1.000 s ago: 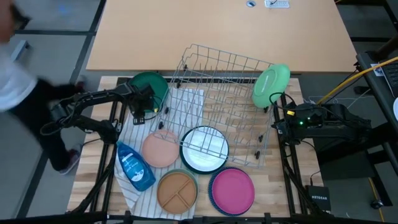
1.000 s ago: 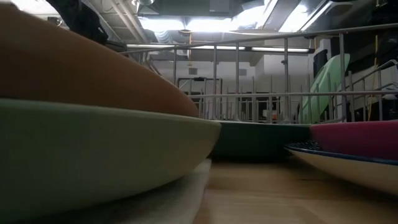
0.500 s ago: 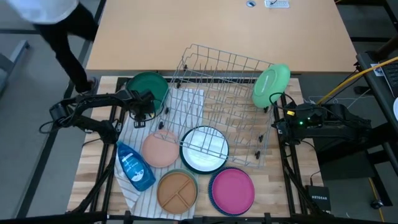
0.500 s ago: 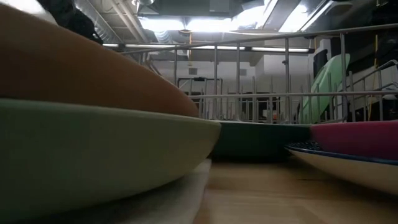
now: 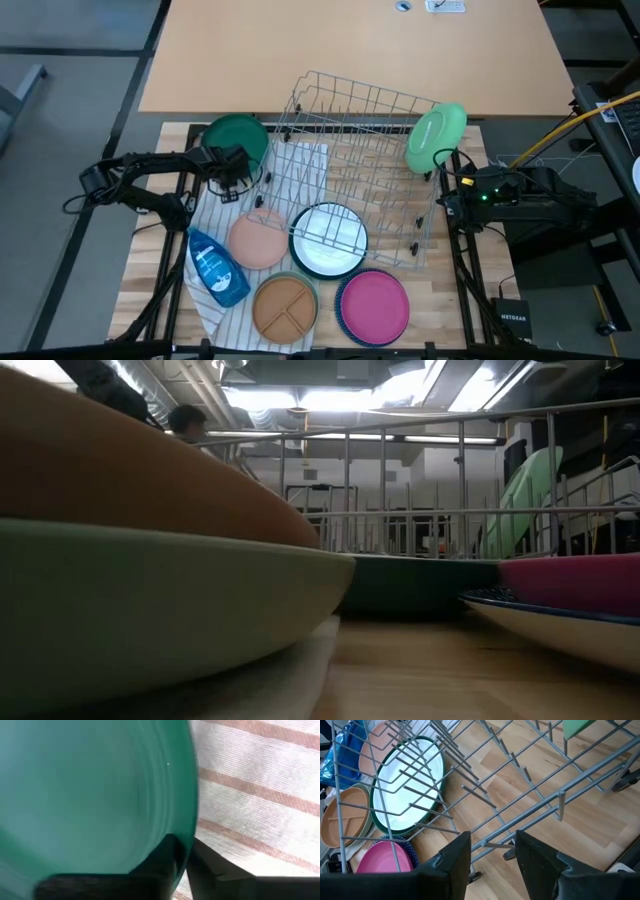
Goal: Sort dishes
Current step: Put the dark green plate in the dish rack
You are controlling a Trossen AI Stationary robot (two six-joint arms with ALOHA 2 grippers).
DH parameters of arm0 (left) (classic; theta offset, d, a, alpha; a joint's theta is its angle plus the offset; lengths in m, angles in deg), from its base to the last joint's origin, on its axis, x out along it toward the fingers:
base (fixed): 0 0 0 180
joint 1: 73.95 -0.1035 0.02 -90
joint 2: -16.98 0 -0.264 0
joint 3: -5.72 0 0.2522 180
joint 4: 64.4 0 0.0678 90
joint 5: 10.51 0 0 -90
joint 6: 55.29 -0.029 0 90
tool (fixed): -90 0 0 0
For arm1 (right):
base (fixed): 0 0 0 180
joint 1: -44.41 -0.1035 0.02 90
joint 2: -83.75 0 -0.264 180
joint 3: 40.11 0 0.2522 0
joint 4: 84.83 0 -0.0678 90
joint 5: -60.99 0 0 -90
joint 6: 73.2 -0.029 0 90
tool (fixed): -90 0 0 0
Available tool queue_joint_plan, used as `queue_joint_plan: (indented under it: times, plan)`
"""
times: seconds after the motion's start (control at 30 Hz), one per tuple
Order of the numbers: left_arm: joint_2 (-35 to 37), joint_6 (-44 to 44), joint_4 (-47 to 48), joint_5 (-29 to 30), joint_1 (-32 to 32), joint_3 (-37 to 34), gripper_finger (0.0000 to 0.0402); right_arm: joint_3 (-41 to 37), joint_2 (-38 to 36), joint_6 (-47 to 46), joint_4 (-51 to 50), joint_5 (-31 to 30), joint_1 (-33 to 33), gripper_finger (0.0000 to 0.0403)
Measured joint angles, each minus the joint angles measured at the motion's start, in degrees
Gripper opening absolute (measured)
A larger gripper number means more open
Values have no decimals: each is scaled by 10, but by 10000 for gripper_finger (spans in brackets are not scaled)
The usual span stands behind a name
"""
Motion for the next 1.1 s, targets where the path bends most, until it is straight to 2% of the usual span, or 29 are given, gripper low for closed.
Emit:
queue_joint_plan:
  times: [0.1, 0.4, 0.77, 0.97, 1.1]
  plan:
    - [0, 39, 3, 2, 0, 1, 13, 0, 0, 0, 0, 1, 0, 158]
    - [30, 69, 11, 8, 4, 27, 5, 0, 0, 0, 1, 1, 0, 158]
    - [179, 140, 42, 38, 3, 77, 1, 0, 0, 0, 0, -4, 0, 158]
    - [263, 174, 35, 40, 3, 105, 1, 0, 0, 2, 6, -11, 0, 158]
    - [305, 202, 22, 21, 6, 130, 1, 0, 0, 29, 52, -13, 0, 158]
